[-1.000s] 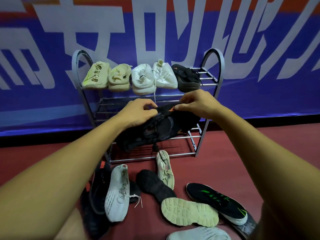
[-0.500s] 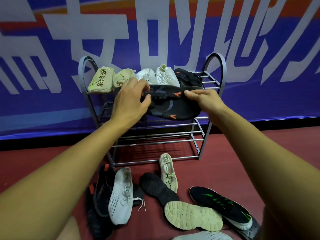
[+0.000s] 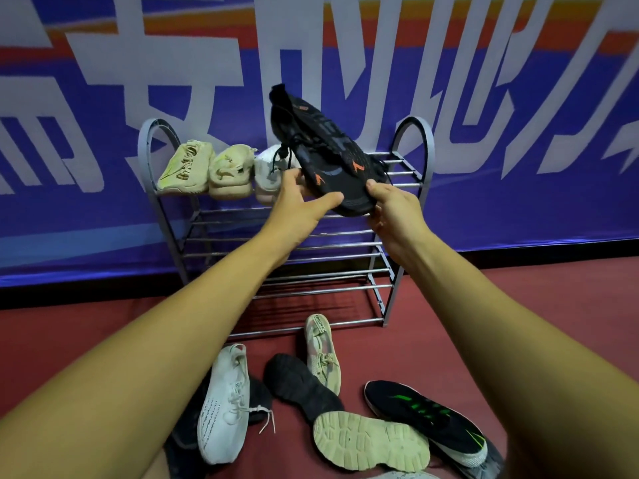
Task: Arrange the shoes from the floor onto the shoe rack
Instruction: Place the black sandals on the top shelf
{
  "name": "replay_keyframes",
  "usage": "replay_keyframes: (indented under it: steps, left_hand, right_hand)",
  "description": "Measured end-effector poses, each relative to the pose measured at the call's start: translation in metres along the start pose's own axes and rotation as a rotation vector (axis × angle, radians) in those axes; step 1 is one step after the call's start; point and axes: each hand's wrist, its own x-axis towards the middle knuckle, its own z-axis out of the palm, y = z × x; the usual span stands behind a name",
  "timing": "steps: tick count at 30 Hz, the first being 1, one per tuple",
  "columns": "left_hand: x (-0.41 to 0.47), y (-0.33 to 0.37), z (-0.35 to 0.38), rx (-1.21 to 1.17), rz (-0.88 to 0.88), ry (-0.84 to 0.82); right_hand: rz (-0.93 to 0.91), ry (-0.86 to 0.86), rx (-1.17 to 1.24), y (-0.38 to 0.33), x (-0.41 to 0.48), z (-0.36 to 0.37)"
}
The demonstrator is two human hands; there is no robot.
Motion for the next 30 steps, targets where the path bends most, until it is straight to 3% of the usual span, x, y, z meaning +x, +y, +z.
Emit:
replay_keyframes:
  steps: [9, 15, 22, 30]
  left_hand:
    - [0.014, 0.017, 0.044, -0.144, -0.051, -0.088]
    - [0.022, 0.016, 0.072, -0.106, -0.095, -0.188]
    - [0.029, 0.017, 0.106, -0.195, -0.185, -0.053]
    - [0.037, 0.020, 0.126, -0.169, -0.172, -0.120]
  right_hand:
    - [-0.006, 0.037, 0.205, 0.001, 0.015, -0.030]
    - [0.021, 0.141, 0.288, 0.008, 0.029, -0.044]
    - [0.056, 0.238, 0.349, 0.014, 0.048, -0.055]
    - [0.069, 0.266, 0.313, 0.009, 0.060, -0.074]
